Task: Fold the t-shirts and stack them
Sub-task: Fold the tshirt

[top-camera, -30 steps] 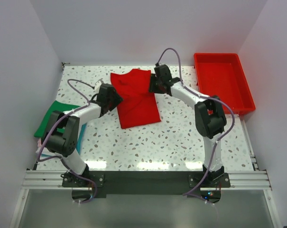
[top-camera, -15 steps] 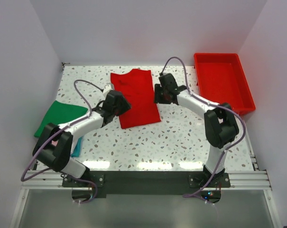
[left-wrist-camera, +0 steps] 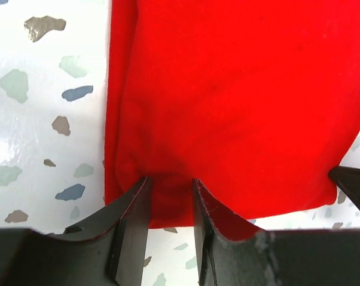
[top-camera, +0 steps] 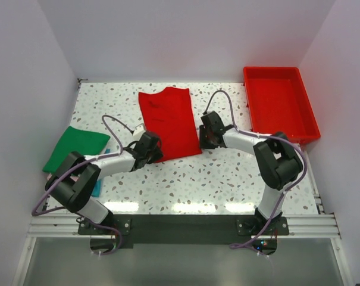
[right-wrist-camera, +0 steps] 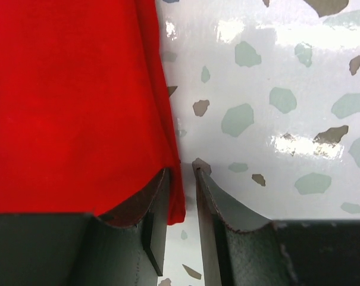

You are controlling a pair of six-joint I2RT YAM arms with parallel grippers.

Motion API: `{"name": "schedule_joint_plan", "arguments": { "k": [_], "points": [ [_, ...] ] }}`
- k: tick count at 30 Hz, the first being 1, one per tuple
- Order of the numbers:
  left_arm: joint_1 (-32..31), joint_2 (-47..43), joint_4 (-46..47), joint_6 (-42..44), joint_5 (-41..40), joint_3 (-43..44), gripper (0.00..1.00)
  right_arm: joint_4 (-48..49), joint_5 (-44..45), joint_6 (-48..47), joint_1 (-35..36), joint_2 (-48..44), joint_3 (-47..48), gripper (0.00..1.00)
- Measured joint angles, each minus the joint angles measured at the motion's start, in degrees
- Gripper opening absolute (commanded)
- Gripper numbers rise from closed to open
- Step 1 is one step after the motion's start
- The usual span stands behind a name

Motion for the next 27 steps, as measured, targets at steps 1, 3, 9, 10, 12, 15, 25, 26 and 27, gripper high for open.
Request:
{"name": "schedule_joint_plan", "arguments": {
  "k": [1, 3, 9, 10, 12, 15, 25, 26, 27],
  "points": [
    [-0.1, -0.3, 0.0, -0.2, -0.2, -0.3, 0.40, 0.7, 0.0, 0.2, 0.1, -0.5, -0.8, 0.29],
    [-0.3, -1.3, -0.2, -0.5, -0.4, -1.0, 0.47, 1.3, 0.0, 0.4, 0.4, -1.4, -2.0, 0.30],
    [-0.4, -9.1, -3.4, 0.4, -1.7, -2.1, 0.67, 0.3, 1.3, 1.9, 1.2, -4.6, -5.1, 0.47],
    [-0.4, -11.0, -4.2, 0.4, -2.3, -2.0, 0.67, -0.3, 1.7, 2.0, 1.2, -5.3, -5.4, 0.49],
    [-0.4, -13.8, -5.7, 0.1, -3.1, -2.0, 0.66, -1.3, 2.2, 2.4, 1.5, -6.9, -5.9, 0.52],
    [-0.4, -14.9, -7.7, -1.0, -3.5, -2.2, 0.64, -2.1, 3.2, 3.0, 2.1, -9.1, -6.3, 0.53],
    [-0.1, -11.0, -6.8, -4.4, -1.7, -7.2, 0.61, -2.1, 3.5, 4.8, 5.5, -6.9, -6.2, 0.53],
    [0.1, -10.8, -6.3, -4.6, -1.4, -7.2, 0.61, -2.1, 3.5, 4.9, 5.5, -6.3, -6.2, 0.52],
    [0.2, -10.3, -5.8, -4.6, -1.4, -7.2, 0.61, -1.9, 3.8, 5.2, 5.5, -6.0, -6.1, 0.52]
  ]
}}
